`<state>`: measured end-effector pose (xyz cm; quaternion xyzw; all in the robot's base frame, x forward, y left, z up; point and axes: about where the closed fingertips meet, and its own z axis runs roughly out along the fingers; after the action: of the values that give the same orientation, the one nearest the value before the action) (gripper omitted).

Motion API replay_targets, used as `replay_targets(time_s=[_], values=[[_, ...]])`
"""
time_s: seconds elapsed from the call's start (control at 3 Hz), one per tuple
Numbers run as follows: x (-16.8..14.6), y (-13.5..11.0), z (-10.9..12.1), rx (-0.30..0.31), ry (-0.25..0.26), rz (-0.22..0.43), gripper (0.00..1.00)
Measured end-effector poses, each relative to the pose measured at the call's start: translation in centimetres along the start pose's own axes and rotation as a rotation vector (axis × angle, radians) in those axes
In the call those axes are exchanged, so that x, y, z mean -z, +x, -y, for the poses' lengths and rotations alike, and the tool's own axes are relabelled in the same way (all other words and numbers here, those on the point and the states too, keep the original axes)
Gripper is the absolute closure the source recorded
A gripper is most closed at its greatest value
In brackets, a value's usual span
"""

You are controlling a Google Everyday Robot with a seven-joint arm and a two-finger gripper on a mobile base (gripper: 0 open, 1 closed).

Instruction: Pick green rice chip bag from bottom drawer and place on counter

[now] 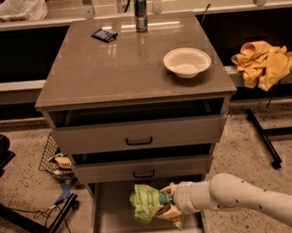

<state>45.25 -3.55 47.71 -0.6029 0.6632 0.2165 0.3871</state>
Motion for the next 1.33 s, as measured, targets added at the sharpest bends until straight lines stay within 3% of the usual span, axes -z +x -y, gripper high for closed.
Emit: replay_targets(time_s=[0.33, 0.67, 1.0, 1.33], values=[[2.1, -2.7, 0.3, -0.011, 0.012, 0.008, 1.00], [8.8, -11.1, 1.6, -0.043, 0.050, 0.044, 1.00], [13.0, -16.4, 3.4, -0.044, 0.080, 0.082, 1.00], [16.5, -24.4, 7.7, -0.022, 0.143, 0.089, 1.00]])
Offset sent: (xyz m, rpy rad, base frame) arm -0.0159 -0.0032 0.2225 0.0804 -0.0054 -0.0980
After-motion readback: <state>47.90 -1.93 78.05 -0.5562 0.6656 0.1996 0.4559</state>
